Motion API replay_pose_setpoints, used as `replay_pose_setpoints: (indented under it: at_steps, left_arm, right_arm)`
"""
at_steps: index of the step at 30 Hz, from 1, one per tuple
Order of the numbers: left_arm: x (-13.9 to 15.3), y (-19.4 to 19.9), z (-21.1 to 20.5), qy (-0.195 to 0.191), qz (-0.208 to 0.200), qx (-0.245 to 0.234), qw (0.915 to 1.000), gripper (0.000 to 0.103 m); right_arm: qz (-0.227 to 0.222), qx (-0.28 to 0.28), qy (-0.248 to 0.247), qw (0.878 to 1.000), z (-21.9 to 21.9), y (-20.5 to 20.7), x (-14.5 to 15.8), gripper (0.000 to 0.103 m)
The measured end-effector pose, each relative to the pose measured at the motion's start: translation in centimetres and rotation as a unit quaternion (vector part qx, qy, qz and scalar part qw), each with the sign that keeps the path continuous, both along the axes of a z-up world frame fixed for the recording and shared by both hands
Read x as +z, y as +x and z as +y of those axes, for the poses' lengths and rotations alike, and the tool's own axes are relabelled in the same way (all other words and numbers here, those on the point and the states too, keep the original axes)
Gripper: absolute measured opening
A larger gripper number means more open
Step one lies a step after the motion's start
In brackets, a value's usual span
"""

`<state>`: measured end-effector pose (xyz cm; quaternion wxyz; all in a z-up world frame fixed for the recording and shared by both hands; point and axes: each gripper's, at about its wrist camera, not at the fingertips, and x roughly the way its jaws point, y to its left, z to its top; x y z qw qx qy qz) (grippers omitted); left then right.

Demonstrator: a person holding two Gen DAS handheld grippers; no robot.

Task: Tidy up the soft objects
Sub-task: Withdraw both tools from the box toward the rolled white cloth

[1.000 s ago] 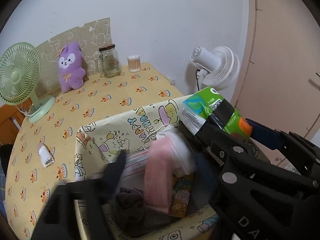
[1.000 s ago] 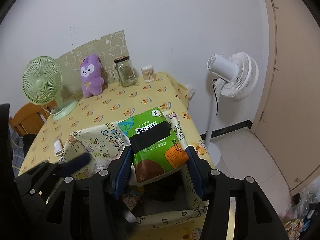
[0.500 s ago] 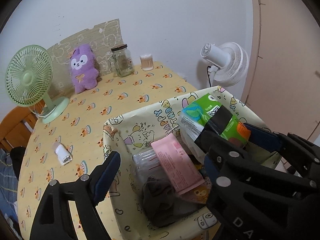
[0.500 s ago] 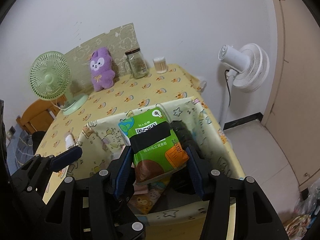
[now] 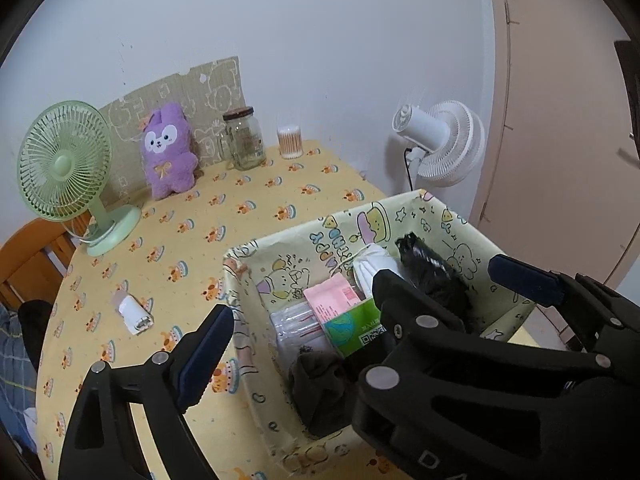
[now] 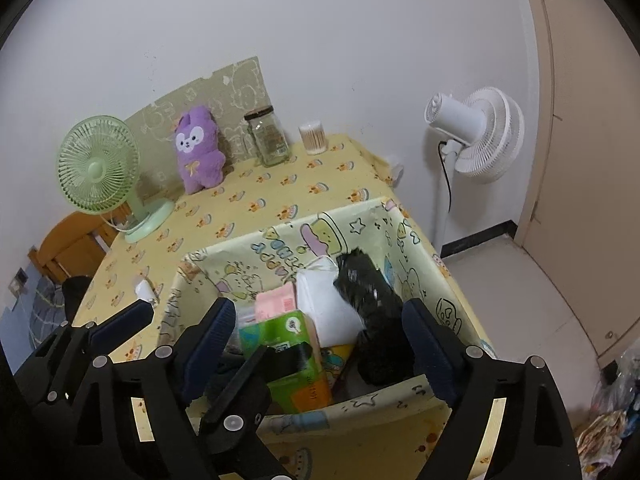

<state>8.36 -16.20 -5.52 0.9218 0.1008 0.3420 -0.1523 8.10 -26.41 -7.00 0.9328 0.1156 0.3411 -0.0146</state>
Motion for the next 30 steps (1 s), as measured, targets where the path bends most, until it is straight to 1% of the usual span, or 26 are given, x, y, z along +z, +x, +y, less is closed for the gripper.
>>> replay_pose_setpoints:
  at_steps: [8,15,25,30]
  left_arm:
    - [1.6,-1.0,2.0,-0.016,-0.019,0.008,0.9997,0.097]
    - [2.7,-1.3,4.4,-0.029,-0.032,0.020,0.9989,0.098]
    - [4.1,-1.8,8.4,-0.038,-0.053,0.044,0.9969,0.098]
    - [4.4,-1.7,10.3,-0.042,-0.058,0.057,0.9958,0.098]
  right_arm:
    - [-0.018,0.003,-0.015,1.000,1.8,-0.9,1.9,0.089]
    - [-0.034,0.012,-0.035,0.999,4.3,-1.3,3.4,0.089]
    - [-0.051,0.039,-0.045,0.997,8.1,-1.4,5.0,0.089]
    - [-0.062,0.051,-0.050,0.996,10.3,-1.1,5.5,0.089]
